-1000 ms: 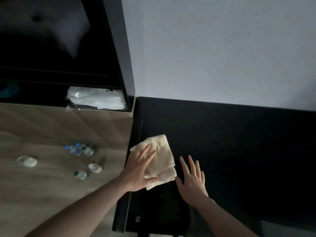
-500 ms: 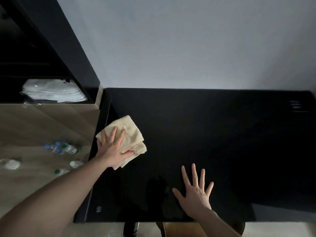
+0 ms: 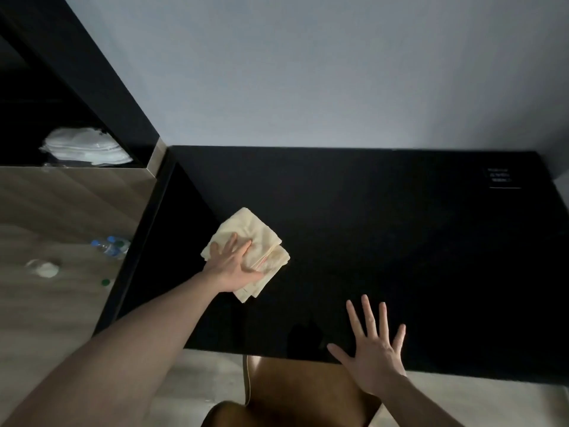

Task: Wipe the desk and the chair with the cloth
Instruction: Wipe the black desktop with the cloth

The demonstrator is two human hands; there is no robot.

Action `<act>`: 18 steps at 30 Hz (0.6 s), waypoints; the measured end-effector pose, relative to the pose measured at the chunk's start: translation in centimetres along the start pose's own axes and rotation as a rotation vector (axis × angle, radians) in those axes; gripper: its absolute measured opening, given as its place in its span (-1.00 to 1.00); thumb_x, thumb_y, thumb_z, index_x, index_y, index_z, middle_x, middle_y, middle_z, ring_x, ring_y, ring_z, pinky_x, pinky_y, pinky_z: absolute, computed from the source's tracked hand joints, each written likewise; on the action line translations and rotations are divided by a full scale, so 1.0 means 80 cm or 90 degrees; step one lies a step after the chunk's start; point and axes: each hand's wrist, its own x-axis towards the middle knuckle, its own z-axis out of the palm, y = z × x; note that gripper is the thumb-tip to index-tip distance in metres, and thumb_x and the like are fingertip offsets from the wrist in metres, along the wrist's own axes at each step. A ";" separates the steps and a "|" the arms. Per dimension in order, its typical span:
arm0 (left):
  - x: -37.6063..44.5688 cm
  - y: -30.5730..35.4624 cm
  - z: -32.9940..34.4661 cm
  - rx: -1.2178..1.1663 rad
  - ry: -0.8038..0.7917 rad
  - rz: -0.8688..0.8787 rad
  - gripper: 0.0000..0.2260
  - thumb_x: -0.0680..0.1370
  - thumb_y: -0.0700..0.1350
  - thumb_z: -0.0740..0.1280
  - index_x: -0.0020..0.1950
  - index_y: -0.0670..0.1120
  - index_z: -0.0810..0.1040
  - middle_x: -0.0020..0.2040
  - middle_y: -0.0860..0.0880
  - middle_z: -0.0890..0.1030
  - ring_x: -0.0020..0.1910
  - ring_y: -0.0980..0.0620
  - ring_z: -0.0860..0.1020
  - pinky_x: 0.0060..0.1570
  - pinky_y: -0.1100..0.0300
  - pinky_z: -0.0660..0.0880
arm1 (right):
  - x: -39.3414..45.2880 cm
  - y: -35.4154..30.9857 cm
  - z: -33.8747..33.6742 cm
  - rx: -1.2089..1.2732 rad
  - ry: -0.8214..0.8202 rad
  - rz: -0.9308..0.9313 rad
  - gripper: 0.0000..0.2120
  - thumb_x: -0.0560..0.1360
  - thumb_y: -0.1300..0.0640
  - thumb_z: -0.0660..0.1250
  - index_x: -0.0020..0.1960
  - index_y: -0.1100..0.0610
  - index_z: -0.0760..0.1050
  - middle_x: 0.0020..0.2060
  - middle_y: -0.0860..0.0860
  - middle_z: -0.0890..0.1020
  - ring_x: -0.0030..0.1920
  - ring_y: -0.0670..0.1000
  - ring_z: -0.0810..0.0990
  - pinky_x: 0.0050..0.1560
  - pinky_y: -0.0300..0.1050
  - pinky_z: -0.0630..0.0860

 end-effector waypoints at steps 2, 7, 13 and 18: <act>-0.012 0.019 -0.003 -0.001 -0.045 0.009 0.03 0.39 0.59 0.27 0.71 0.27 -0.14 0.70 0.13 -0.31 0.65 -0.35 -0.32 0.57 -0.39 0.12 | -0.004 -0.001 -0.002 0.011 -0.018 0.000 -0.06 0.51 -0.61 -0.17 0.57 -0.16 -0.61 0.54 -0.02 -0.63 0.56 0.24 -0.59 0.56 0.52 -0.31; -0.006 -0.001 0.000 0.106 -0.027 0.025 0.07 0.40 0.55 0.29 0.69 0.21 -0.23 0.70 0.02 -0.30 0.64 -0.44 -0.15 0.54 -0.37 0.21 | -0.006 -0.005 -0.005 -0.002 -0.045 0.014 -0.06 0.52 -0.59 -0.16 0.58 -0.16 -0.61 0.51 -0.03 -0.66 0.56 0.23 -0.60 0.57 0.53 -0.28; 0.028 -0.031 -0.009 0.121 0.046 0.029 -0.02 0.46 0.58 0.15 0.66 0.26 -0.33 0.68 0.02 -0.40 0.65 -0.43 -0.17 0.57 -0.39 0.12 | -0.005 -0.014 -0.012 0.008 -0.078 0.018 -0.05 0.57 -0.55 -0.01 0.59 -0.19 -0.58 0.53 -0.04 -0.64 0.57 0.23 -0.58 0.57 0.55 -0.22; 0.041 -0.013 -0.021 0.080 0.039 -0.029 -0.01 0.48 0.56 0.16 0.66 0.24 -0.36 0.67 0.01 -0.41 0.63 -0.46 -0.16 0.55 -0.41 0.13 | -0.007 0.014 -0.026 -0.013 -0.032 -0.030 -0.05 0.57 -0.53 0.07 0.64 -0.24 -0.49 0.53 -0.10 -0.61 0.62 0.20 -0.51 0.60 0.48 -0.24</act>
